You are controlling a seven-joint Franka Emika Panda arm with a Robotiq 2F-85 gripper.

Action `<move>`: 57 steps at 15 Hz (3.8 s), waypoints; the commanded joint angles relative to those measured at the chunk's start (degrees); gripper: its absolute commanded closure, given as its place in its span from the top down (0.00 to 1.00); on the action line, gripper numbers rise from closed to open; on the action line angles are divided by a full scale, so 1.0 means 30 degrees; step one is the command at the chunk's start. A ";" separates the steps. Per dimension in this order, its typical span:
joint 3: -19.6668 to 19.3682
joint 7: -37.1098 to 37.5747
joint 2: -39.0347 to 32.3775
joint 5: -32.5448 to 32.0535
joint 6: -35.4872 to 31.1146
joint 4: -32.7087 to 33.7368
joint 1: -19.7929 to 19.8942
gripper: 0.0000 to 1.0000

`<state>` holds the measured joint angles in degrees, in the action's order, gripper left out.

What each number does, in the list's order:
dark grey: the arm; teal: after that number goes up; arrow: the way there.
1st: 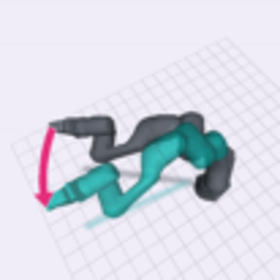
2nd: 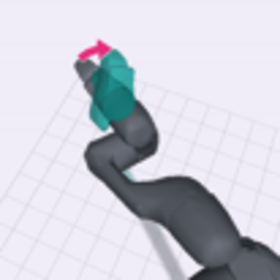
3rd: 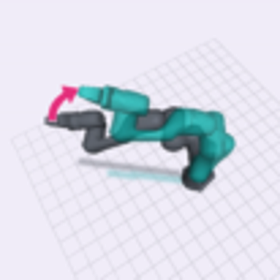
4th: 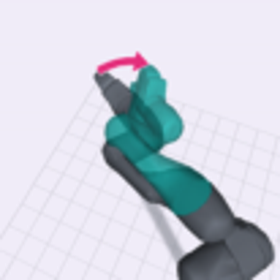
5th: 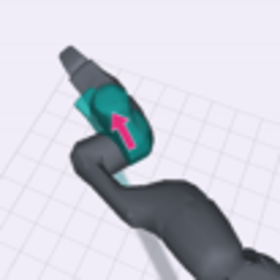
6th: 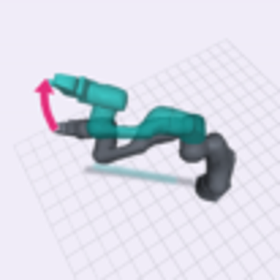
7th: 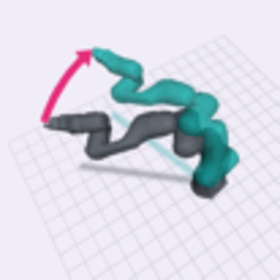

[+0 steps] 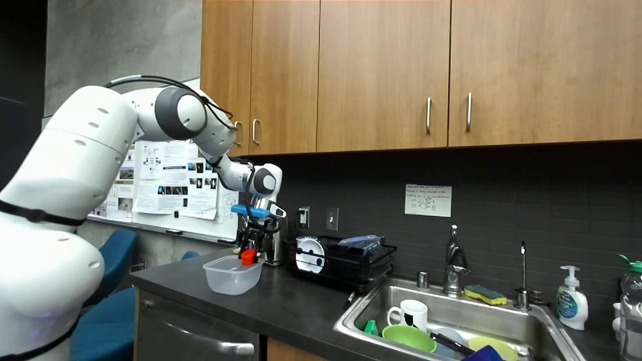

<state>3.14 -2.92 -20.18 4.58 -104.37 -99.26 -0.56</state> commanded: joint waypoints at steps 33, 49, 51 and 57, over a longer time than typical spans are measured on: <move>-0.0271 -0.1204 0.3462 -0.3914 0.0097 -0.3163 -0.0744 1.00; 0.0481 -0.0439 0.1179 -0.3843 0.2382 0.0845 -0.1854 1.00; 0.0515 -0.0390 0.0918 -0.3609 0.2511 0.1305 -0.1857 1.00; 0.0828 -0.0236 -0.0105 -0.3412 0.2985 0.2885 -0.2185 1.00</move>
<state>5.07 -4.98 -18.28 -6.04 -97.81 -94.57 -6.15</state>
